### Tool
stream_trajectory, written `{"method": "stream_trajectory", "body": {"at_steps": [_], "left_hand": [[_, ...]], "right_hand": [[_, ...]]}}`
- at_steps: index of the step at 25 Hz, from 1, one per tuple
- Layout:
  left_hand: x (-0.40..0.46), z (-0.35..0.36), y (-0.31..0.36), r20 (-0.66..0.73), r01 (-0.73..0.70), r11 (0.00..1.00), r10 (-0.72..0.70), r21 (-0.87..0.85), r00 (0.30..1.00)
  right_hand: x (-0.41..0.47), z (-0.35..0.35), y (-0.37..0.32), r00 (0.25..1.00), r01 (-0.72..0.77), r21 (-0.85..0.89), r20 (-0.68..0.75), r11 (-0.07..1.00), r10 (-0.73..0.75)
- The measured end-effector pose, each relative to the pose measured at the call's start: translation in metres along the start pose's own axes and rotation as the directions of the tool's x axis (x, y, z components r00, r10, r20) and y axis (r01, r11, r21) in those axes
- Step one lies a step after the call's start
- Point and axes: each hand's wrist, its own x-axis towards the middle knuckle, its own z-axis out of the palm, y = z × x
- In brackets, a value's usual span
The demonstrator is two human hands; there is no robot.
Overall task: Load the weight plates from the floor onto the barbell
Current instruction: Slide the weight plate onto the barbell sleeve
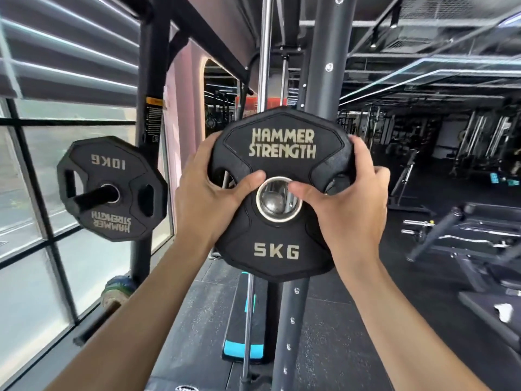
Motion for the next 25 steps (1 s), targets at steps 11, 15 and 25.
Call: {"method": "stream_trajectory", "body": {"at_steps": [11, 15, 25], "left_hand": [[0.018, 0.027, -0.054, 0.059, 0.039, 0.999, -0.04, 0.015, 0.997], [0.052, 0.049, -0.068, 0.2, -0.105, 0.969, 0.06, 0.225, 0.978], [0.116, 0.104, -0.118, 0.401, -0.26, 0.83, 0.048, 0.494, 0.915]], "right_hand": [[0.027, 0.046, 0.049, 0.984, 0.046, 0.098, 0.166, 0.994, -0.061], [0.048, 0.073, 0.061, 0.978, 0.14, -0.091, 0.166, 0.986, -0.123], [0.115, 0.122, 0.092, 0.911, 0.329, -0.414, 0.377, 0.849, -0.17]]}}
